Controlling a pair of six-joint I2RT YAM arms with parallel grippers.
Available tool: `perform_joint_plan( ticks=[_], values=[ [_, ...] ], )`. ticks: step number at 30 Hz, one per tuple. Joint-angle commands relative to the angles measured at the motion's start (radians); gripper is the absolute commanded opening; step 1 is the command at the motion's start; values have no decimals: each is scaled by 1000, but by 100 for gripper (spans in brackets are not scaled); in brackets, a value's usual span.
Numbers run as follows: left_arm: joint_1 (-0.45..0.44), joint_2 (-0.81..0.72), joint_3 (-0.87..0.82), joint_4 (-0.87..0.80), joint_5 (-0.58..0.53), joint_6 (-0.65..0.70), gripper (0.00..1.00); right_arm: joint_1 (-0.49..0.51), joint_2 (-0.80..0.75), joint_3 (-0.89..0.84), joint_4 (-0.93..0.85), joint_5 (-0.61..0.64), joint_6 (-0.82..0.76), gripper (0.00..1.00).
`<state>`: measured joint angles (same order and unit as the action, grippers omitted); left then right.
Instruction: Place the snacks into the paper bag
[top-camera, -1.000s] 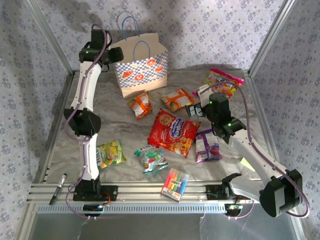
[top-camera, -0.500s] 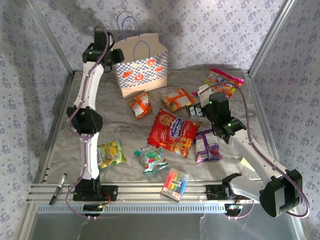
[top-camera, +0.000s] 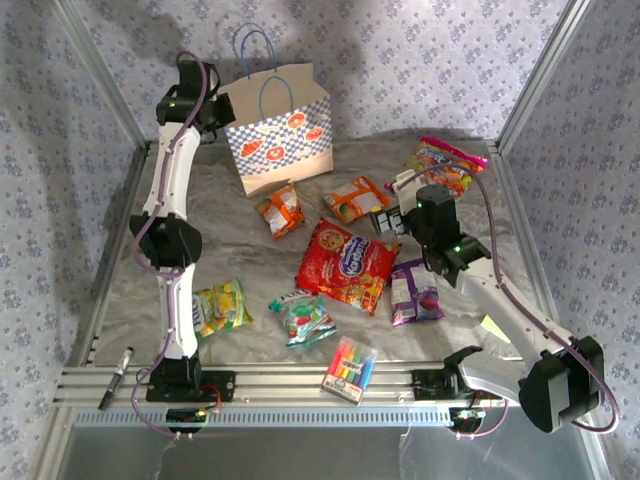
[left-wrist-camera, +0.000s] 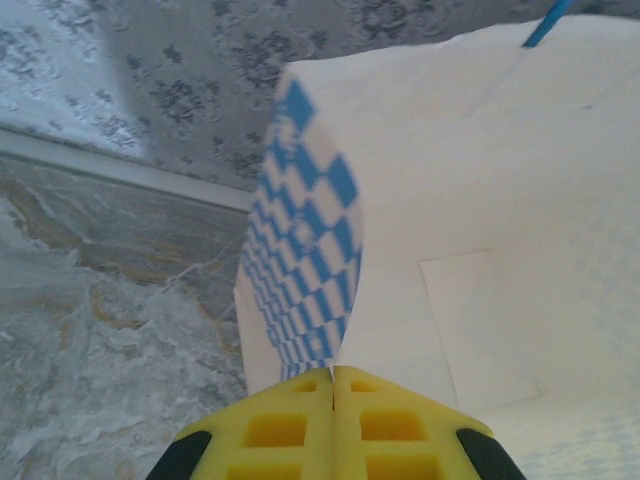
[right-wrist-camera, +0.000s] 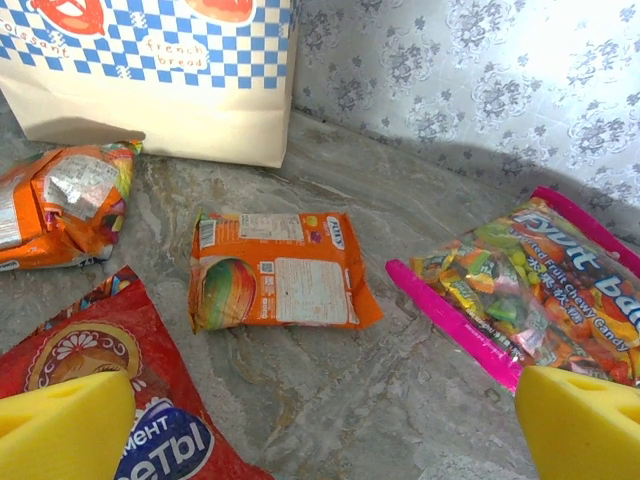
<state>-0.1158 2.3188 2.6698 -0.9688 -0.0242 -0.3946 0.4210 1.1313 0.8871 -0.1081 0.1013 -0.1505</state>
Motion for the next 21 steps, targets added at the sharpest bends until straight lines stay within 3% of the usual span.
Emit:
perform_joint_plan(
  ticks=[1, 12, 21],
  values=[
    [31, -47, 18, -82, -43, -10, 0, 13, 8, 13, 7, -2, 3, 98],
    [54, -186, -156, -97, -90, 18, 0, 39, 10, 10, 7, 0, 21, 98],
    [78, -352, -396, -39, -171, 11, 0, 67, -1, 9, -2, 12, 20, 98]
  ],
)
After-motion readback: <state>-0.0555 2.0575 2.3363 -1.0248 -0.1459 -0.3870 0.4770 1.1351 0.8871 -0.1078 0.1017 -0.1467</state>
